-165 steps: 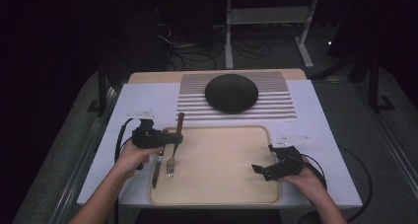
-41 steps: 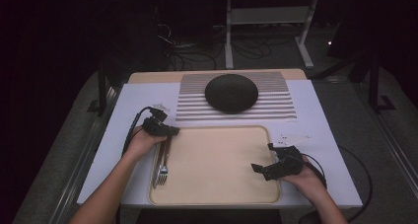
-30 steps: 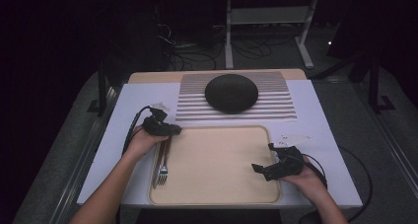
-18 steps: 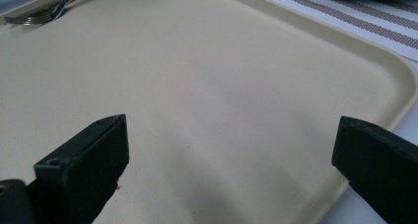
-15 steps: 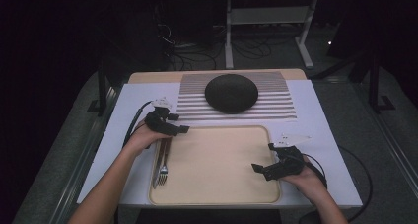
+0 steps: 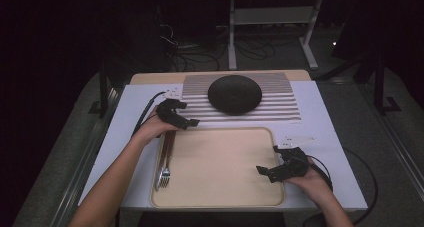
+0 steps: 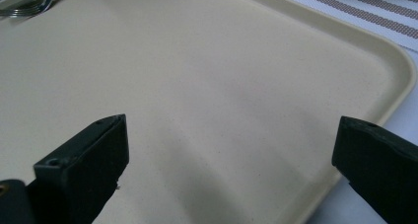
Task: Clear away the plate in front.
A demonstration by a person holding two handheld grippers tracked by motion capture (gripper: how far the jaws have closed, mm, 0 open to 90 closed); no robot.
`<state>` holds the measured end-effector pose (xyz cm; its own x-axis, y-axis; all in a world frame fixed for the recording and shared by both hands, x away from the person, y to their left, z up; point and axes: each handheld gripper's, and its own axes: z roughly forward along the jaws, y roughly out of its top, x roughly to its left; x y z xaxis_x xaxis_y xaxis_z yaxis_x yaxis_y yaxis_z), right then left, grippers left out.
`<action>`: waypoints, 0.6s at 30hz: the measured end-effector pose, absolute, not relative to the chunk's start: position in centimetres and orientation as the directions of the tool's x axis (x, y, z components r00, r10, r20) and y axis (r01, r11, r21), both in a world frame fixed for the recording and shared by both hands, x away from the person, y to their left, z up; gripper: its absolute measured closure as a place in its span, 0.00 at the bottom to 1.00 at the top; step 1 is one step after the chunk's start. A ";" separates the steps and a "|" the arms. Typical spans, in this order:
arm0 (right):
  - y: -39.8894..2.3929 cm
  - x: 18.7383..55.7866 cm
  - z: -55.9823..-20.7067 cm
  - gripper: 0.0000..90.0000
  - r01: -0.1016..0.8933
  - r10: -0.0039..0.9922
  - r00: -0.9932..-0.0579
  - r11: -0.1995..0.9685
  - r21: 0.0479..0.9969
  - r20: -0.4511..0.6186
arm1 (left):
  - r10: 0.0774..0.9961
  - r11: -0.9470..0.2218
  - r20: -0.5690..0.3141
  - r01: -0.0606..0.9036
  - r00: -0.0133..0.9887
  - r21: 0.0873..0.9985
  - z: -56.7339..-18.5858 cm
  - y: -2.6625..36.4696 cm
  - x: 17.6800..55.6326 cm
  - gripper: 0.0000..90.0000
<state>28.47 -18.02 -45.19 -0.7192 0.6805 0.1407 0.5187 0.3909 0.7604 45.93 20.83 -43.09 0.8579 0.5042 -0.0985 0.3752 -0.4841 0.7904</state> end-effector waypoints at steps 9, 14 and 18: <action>-18.2 28.5 -45.2 0.00 0.522 0.678 -0.720 0.390 0.759 0.147 | 0.468 -0.527 -0.047 0.321 0.882 0.786 -43.0 18.4 47.6 0.08; -18.3 28.5 -45.1 0.00 0.521 0.678 -0.720 0.387 0.761 0.148 | 0.451 -0.553 -0.011 0.289 0.892 0.782 -42.9 17.2 48.2 0.17; -18.3 28.5 -45.2 0.00 0.521 0.678 -0.720 0.386 0.762 0.149 | 0.427 -0.579 0.031 0.248 0.904 0.777 -42.8 16.2 48.5 0.29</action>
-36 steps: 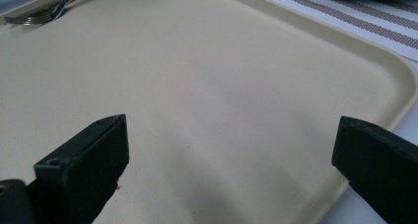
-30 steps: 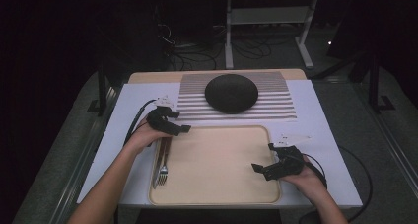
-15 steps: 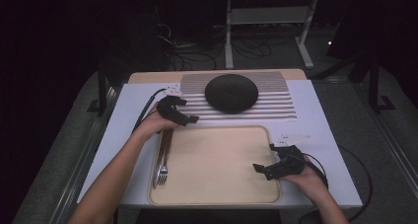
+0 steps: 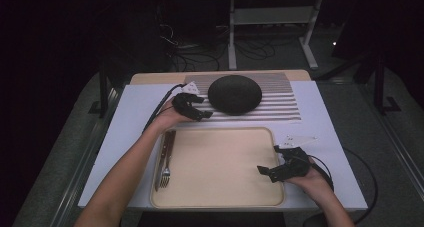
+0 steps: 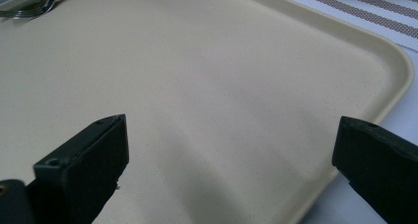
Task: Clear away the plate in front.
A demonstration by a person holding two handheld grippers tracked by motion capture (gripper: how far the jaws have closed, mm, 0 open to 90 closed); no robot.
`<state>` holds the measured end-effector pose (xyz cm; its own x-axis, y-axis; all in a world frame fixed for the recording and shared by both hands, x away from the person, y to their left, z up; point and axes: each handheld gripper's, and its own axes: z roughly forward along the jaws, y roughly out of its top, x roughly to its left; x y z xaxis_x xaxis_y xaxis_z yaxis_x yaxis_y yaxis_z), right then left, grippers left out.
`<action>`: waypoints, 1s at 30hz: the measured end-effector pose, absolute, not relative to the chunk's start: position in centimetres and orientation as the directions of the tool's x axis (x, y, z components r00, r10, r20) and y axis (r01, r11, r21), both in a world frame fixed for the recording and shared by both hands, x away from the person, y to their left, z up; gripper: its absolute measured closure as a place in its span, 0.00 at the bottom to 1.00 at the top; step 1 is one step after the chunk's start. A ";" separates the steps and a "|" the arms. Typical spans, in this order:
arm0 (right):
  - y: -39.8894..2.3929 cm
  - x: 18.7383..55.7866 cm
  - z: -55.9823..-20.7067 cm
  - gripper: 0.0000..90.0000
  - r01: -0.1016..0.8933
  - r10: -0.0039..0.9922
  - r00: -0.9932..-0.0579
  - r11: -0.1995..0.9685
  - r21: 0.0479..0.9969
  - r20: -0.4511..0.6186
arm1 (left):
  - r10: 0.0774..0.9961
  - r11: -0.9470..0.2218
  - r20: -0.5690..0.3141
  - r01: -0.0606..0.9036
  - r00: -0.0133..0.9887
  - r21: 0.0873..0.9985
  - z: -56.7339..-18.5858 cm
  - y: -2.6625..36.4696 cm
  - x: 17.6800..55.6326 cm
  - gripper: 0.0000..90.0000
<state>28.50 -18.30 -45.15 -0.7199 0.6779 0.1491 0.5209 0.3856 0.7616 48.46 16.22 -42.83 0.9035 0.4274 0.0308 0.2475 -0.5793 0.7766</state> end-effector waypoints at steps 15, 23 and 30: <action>-18.4 28.5 -45.1 0.00 0.520 0.676 -0.720 0.380 0.765 0.154 | 0.319 -0.717 0.306 0.018 0.897 0.697 -43.3 13.1 48.4 0.64; -18.5 28.5 -45.1 0.00 0.521 0.677 -0.719 0.375 0.767 0.158 | 0.191 -0.803 0.461 -0.133 0.866 0.581 -44.1 11.8 47.7 0.78; -18.5 28.5 -45.1 0.00 0.520 0.677 -0.719 0.375 0.768 0.157 | 0.082 -0.835 0.577 -0.260 0.813 0.485 -44.7 10.8 47.0 0.84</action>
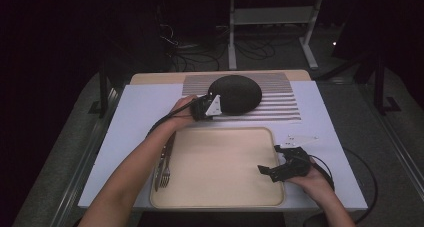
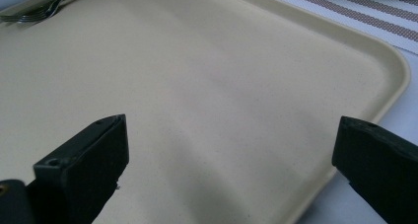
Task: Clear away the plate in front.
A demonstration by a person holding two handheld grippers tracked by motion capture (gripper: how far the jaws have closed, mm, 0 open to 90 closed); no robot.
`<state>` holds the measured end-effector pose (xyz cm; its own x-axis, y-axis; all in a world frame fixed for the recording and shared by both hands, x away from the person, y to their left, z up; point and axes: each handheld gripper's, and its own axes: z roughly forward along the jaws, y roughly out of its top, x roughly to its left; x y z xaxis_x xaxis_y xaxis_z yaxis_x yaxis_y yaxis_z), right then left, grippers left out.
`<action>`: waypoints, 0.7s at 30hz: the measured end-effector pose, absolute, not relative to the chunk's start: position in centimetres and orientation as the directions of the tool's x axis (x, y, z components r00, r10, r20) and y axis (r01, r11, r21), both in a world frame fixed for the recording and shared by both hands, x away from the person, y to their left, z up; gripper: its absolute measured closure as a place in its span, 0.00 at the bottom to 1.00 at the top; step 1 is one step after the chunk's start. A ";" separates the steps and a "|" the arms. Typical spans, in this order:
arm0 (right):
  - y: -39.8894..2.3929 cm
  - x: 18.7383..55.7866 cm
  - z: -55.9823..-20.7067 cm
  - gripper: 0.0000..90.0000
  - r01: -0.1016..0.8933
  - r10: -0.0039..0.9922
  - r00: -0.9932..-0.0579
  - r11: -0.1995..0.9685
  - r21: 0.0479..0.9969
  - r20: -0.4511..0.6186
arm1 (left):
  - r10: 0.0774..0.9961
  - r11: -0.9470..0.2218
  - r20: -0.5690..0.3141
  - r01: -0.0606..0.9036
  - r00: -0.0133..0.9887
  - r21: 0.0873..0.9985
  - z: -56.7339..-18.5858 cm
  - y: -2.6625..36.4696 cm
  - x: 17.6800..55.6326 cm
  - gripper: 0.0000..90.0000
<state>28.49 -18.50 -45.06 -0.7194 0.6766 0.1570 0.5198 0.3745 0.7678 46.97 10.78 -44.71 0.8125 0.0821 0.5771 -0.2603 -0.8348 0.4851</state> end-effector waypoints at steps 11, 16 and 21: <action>-18.6 28.5 -45.1 0.00 0.521 0.676 -0.719 0.372 0.769 0.160 | -0.099 -0.870 0.733 -0.416 0.673 0.265 -46.1 10.3 46.3 0.86; -18.6 28.5 -45.1 0.00 0.520 0.676 -0.719 0.370 0.769 0.161 | -0.116 -0.866 0.758 -0.439 0.642 0.240 -46.5 10.1 46.5 0.87; -18.6 28.5 -45.0 0.00 0.521 0.676 -0.719 0.367 0.771 0.163 | -0.121 -0.869 0.780 -0.445 0.614 0.216 -47.1 9.9 46.8 0.87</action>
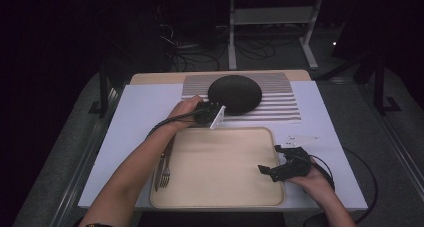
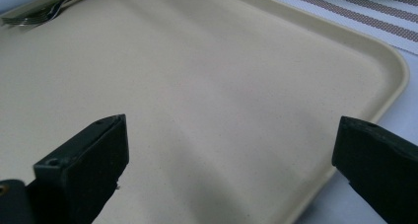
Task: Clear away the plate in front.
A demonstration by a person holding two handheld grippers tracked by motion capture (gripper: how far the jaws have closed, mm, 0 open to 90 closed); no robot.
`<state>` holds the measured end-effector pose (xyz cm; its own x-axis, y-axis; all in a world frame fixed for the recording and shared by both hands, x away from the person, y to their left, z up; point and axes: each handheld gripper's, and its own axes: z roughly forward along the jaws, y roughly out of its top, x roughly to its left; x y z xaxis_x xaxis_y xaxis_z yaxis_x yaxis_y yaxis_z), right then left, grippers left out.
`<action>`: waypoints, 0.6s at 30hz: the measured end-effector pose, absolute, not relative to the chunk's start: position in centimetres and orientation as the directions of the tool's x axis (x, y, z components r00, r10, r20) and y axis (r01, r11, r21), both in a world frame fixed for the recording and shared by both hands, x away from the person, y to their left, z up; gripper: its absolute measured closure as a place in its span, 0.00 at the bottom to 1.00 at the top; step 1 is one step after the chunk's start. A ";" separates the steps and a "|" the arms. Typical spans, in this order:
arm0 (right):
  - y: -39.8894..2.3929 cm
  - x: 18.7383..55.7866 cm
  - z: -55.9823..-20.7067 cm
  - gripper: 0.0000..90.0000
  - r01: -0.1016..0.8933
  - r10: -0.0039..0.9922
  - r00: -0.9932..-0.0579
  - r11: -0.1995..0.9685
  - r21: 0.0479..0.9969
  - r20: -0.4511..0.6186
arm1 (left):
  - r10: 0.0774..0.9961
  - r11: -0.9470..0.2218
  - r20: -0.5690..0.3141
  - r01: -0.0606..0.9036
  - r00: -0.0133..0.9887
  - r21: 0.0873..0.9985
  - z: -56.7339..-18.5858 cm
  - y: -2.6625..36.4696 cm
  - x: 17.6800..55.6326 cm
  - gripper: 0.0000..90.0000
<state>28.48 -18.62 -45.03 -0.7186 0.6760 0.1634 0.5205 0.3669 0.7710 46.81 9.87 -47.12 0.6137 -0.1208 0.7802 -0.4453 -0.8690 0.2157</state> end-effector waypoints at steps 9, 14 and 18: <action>-18.7 28.6 -45.1 0.00 0.524 0.674 -0.718 0.362 0.771 0.172 | -0.110 -0.863 0.797 -0.455 0.594 0.220 -48.0 9.4 47.4 0.84; -18.8 28.6 -45.1 0.00 0.525 0.675 -0.716 0.355 0.773 0.176 | -0.144 -0.860 0.808 -0.476 0.571 0.183 -48.2 9.0 47.8 0.83; -18.9 28.6 -45.1 0.00 0.523 0.673 -0.718 0.355 0.775 0.176 | -0.154 -0.856 0.809 -0.486 0.567 0.177 -48.2 9.0 47.8 0.84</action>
<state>28.60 -18.86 -45.10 -0.7181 0.6732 0.1764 0.5233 0.3552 0.7746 47.82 9.00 -48.24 0.5667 -0.1543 0.8093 -0.4862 -0.8557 0.1773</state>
